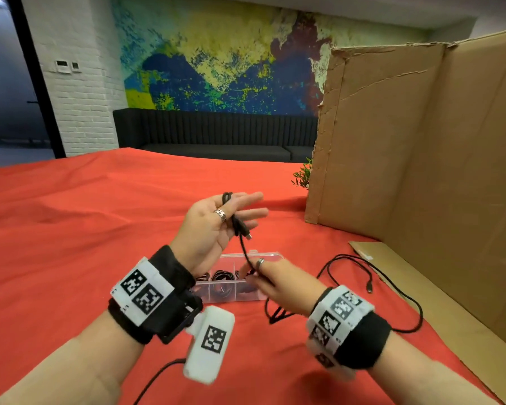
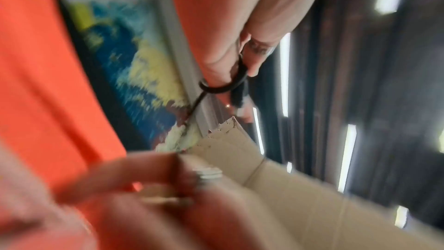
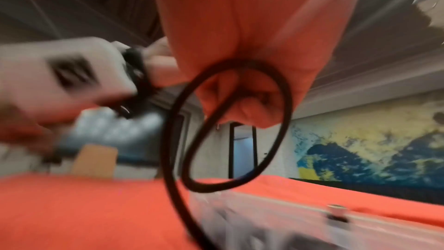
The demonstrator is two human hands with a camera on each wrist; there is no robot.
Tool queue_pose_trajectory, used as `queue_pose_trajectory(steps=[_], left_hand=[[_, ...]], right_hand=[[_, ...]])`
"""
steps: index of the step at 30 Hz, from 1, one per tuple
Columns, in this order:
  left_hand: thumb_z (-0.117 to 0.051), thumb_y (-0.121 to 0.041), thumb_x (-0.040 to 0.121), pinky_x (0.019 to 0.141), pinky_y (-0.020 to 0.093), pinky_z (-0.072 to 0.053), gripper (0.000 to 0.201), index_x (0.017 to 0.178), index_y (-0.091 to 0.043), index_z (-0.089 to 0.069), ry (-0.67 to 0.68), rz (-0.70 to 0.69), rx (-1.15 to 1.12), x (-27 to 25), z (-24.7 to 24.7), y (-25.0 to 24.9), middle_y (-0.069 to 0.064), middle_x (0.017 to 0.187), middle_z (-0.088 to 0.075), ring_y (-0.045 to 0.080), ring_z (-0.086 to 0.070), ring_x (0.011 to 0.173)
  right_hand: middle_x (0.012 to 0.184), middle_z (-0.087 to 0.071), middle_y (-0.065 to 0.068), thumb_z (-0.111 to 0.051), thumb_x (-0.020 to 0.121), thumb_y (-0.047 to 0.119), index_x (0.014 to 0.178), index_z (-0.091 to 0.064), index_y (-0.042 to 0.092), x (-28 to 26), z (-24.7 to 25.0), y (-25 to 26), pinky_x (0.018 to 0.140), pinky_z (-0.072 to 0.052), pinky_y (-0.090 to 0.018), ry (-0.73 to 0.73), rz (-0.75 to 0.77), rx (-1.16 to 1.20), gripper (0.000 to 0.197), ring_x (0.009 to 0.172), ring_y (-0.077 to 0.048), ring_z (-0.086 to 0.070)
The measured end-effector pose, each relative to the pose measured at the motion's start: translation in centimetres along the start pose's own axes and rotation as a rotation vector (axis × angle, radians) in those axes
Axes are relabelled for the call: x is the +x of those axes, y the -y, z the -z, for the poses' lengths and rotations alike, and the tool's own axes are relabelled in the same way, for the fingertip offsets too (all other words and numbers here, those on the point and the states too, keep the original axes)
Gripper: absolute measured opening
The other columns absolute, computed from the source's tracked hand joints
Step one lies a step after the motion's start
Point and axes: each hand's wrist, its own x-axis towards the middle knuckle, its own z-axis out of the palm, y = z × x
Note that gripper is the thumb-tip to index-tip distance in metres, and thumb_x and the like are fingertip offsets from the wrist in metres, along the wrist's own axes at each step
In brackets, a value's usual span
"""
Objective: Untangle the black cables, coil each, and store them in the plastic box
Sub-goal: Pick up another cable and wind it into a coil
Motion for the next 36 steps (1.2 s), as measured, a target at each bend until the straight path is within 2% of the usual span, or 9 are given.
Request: queue_pose_trajectory(steps=[5,9,14,17,21,24,29,33,36], left_hand=[[-0.031,-0.018,0.100,0.082,0.023,-0.050,0.023,0.116,-0.009,-0.044,0.146,-0.254,0.935,-0.1,0.9,1.6,-0.006,0.100,-0.063,0.007,-0.065,0.086],[-0.040,-0.029,0.097,0.072,0.033,-0.047,0.019,0.102,-0.012,-0.048,0.368,-0.133,1.274,-0.4,1.8,1.0,0.002,0.083,-0.060,0.020,-0.057,0.075],[-0.057,-0.024,0.090,0.069,0.028,-0.042,0.017,0.099,-0.009,-0.053,0.512,-0.168,1.485,-0.2,2.8,0.4,-0.002,0.082,-0.054,0.017,-0.050,0.073],[-0.053,-0.020,0.092,0.073,0.036,-0.044,0.013,0.090,-0.007,-0.054,0.392,-0.295,1.574,0.4,3.4,0.6,0.005,0.087,-0.058,0.024,-0.053,0.082],[-0.051,-0.010,0.092,0.078,0.038,-0.044,0.011,0.090,-0.003,-0.059,0.237,-0.356,1.641,1.0,4.3,0.9,0.010,0.090,-0.062,0.030,-0.055,0.089],[-0.054,-0.007,0.090,0.083,0.032,-0.045,0.014,0.097,-0.004,-0.065,0.165,-0.355,1.611,1.3,5.3,0.6,0.008,0.098,-0.065,0.027,-0.057,0.097],[-0.062,-0.008,0.087,0.068,0.016,-0.044,0.007,0.085,-0.008,-0.069,0.318,-0.243,1.070,0.2,3.7,-0.2,-0.004,0.076,-0.065,0.007,-0.058,0.068],[-0.061,0.002,0.084,0.068,0.017,-0.050,0.019,0.080,-0.016,-0.068,0.124,-0.170,0.735,0.6,1.4,0.3,-0.007,0.065,-0.065,0.004,-0.059,0.059],[-0.065,-0.001,0.083,0.066,0.014,-0.048,0.015,0.079,-0.015,-0.070,-0.093,-0.206,0.844,1.7,1.5,0.7,-0.006,0.063,-0.065,0.001,-0.059,0.056]], right_hand=[[0.072,-0.062,0.006,-0.051,0.094,0.025,0.090,-0.063,0.020,-0.8,2.7,2.0,0.066,-0.039,-0.014,0.038,0.117,0.057,0.014,0.062,-0.001,-0.053],[0.046,-0.052,0.017,-0.065,0.086,0.020,0.090,-0.070,0.020,-1.1,5.0,0.2,0.051,-0.032,-0.013,-0.031,-0.053,0.086,0.007,0.047,-0.002,-0.046],[0.089,-0.059,0.006,-0.066,0.076,0.000,0.094,-0.056,0.033,-1.6,5.3,-1.4,0.073,-0.051,-0.029,0.038,-0.183,0.271,0.039,0.080,-0.012,-0.061],[0.095,-0.064,-0.002,-0.057,0.084,-0.001,0.100,-0.050,0.029,-2.0,4.3,-1.2,0.068,-0.053,-0.032,0.089,-0.238,0.466,0.035,0.071,-0.017,-0.065],[0.062,-0.061,-0.003,-0.050,0.095,0.010,0.099,-0.047,0.009,-2.5,4.0,-0.7,0.057,-0.049,-0.031,-0.006,-0.314,0.946,0.005,0.038,-0.013,-0.047],[0.046,-0.048,0.008,-0.055,0.093,0.016,0.082,-0.053,0.015,-2.2,4.7,-1.2,0.041,-0.032,-0.022,-0.251,-0.312,0.716,0.011,0.040,-0.011,-0.033],[0.055,-0.062,0.000,-0.064,0.086,0.012,0.075,-0.058,0.022,-0.3,7.6,-2.5,0.057,-0.043,-0.014,-0.772,-0.219,0.319,0.016,0.050,-0.002,-0.053],[0.059,-0.063,0.013,-0.065,0.085,0.031,0.068,-0.061,0.036,0.6,4.2,-0.7,0.070,-0.051,-0.032,-0.315,-0.190,0.141,0.018,0.061,0.001,-0.056],[0.059,-0.060,0.021,-0.058,0.091,0.020,0.074,-0.063,0.032,-0.9,2.3,2.3,0.063,-0.043,-0.012,-0.070,-0.044,0.348,0.022,0.059,0.008,-0.054]])
